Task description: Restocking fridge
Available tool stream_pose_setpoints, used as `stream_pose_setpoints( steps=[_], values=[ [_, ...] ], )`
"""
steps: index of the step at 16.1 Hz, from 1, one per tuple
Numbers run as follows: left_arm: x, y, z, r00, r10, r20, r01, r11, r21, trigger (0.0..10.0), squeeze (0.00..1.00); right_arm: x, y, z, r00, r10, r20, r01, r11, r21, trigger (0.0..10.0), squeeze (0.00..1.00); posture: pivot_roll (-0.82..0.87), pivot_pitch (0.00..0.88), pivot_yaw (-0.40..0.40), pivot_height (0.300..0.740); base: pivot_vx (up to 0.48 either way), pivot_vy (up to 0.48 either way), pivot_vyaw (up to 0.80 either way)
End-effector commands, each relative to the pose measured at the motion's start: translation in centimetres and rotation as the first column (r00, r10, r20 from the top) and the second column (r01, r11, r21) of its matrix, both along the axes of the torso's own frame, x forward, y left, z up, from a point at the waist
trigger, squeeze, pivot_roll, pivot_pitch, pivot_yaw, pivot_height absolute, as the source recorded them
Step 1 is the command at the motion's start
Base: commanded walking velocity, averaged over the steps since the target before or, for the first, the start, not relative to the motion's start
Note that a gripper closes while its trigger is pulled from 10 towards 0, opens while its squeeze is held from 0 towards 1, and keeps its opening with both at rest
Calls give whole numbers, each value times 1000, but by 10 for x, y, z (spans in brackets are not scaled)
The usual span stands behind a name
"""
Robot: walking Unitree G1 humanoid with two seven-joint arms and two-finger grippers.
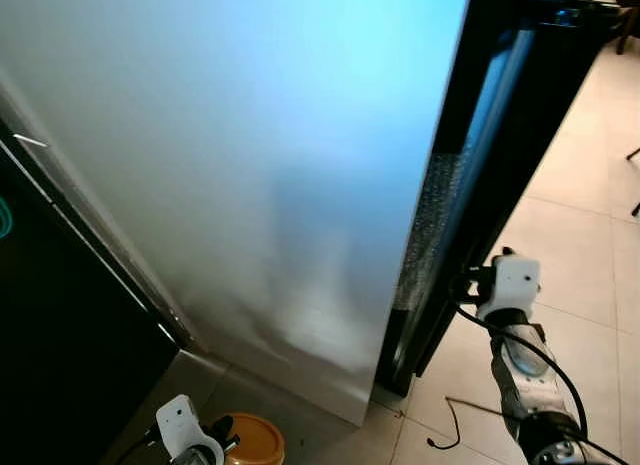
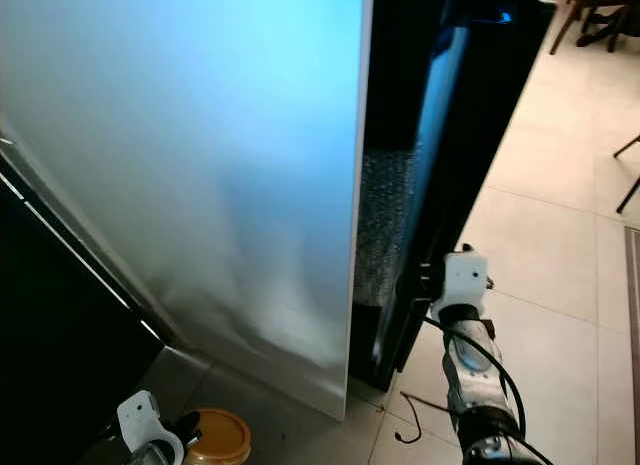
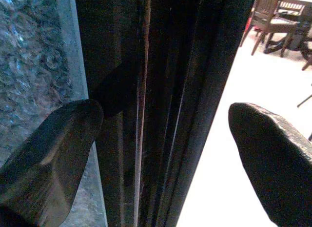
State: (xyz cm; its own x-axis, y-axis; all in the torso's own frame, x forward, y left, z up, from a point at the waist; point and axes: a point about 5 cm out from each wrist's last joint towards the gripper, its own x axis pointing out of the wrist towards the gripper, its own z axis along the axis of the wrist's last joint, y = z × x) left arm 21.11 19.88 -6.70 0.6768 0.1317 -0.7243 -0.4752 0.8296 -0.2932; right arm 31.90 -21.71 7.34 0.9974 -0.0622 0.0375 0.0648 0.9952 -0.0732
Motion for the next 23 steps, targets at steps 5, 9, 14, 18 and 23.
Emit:
stream_pose_setpoints(
  steps=[5, 9, 14, 18, 23],
  values=[
    [-3, 1, -2, 1000, 0, -14, 0, 1000, 7, 10000, 0, -27, -26, -16, 981, -195, -9, 195, 981, -16, 10000, 0, -120, 62, 53, 740, 0, 0, 0],
    [-3, 1, -2, 1000, -1, -15, 1, 1000, 7, 10000, 0, -33, -28, -22, 978, -208, -33, 207, 978, -19, 10000, 0, -121, 63, 54, 740, 0, 0, 0],
    [-3, 3, -2, 1000, 1, -17, -1, 1000, 9, 10000, 0, -26, 8, -41, 978, 48, -205, -47, 999, 9, 10000, 0, -119, 71, 54, 740, 0, 0, 0],
    [-4, 4, -2, 1000, 2, -20, -2, 1000, 11, 10000, 0, -11, 8, -20, 992, 57, -111, -55, 998, 21, 10000, 0, -121, 76, 57, 740, 0, 0, 0],
    [-6, 4, -3, 1000, -7, -27, 7, 1000, 15, 10000, 0, 11, 16, 6, 992, 113, -48, -113, 994, 2, 10000, 0, -119, 76, 59, 740, 0, 0, 0]
  ],
)
